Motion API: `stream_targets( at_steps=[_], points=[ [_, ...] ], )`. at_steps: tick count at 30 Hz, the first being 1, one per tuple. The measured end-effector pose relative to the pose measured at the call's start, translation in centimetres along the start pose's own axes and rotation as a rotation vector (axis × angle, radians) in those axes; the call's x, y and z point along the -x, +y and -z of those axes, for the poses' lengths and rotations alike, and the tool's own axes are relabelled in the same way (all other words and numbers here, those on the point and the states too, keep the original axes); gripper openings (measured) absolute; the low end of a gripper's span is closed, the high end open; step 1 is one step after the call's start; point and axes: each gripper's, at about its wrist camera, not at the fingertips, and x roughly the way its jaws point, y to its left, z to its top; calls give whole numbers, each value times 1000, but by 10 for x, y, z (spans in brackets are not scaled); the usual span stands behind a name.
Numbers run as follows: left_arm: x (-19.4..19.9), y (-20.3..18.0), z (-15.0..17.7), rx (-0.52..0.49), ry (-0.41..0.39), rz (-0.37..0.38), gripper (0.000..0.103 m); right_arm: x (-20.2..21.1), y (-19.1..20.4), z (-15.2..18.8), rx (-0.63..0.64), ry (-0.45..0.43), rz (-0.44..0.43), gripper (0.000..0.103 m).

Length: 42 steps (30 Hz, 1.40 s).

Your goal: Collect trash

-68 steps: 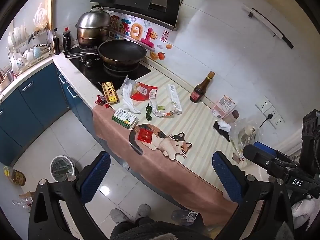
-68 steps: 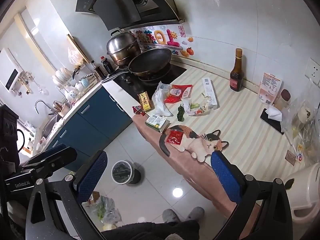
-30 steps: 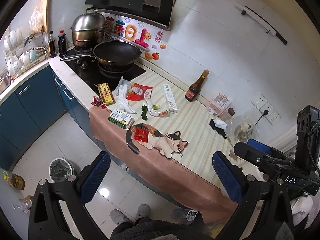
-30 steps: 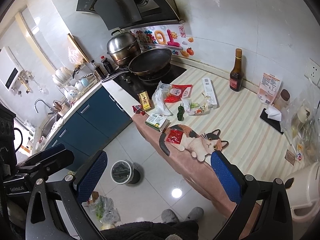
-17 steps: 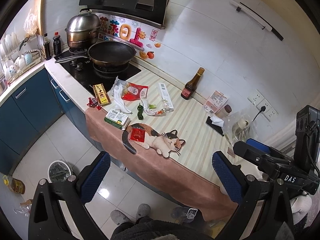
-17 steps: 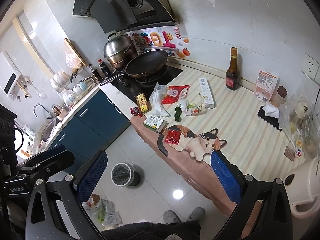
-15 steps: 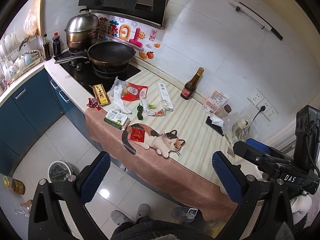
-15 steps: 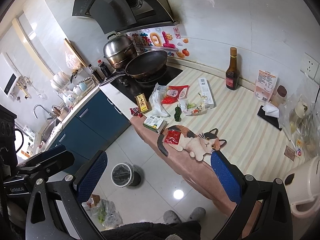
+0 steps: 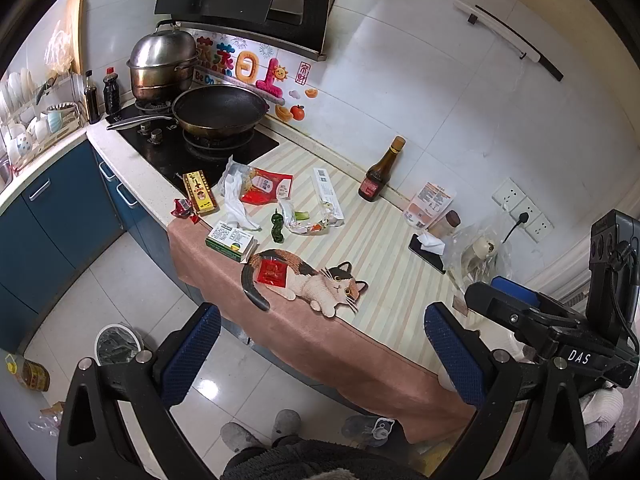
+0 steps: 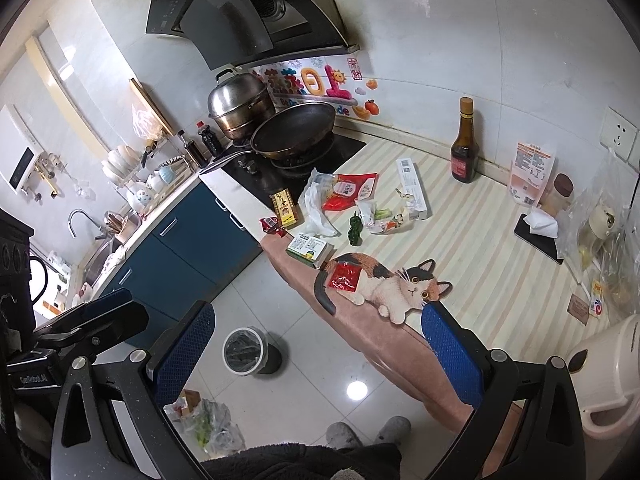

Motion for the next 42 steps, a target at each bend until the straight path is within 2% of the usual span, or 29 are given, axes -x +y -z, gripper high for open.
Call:
stream_targets(
  at_steps=[12, 14, 17, 19, 22, 27, 35, 38, 40, 42],
  points=[
    [0, -6, -4, -2, 3, 8, 103, 0, -2, -7, -1, 2, -3, 103],
    [-1, -5, -4, -2, -2, -9, 103, -1, 0, -7, -7, -2, 6, 103],
    [-9, -1, -8, -20, -32, -121, 103, -7, 3, -5, -28, -2, 48, 103],
    [-21, 6, -10, -48, -65, -241, 103, -15, 5, 0, -42, -7, 85, 103],
    [-50, 18, -15, -71, -61, -332, 103, -34, 1, 4, -71, -15, 157, 103],
    [-117, 50, -18, -75, 29, -400, 103, -95, -17, 6, -108, 13, 281, 103],
    [-243, 98, -39, 14, 238, -506, 103, -214, -83, -18, -201, 149, 346, 103],
    [-294, 125, -54, 112, 334, -538, 103, -259, -117, -39, -234, 193, 355, 103],
    [-321, 144, -59, 191, 392, -535, 103, -283, -135, -53, -237, 210, 368, 103],
    [-344, 164, -62, 314, 456, -503, 103, -310, -155, -68, -242, 235, 379, 103]
  ],
)
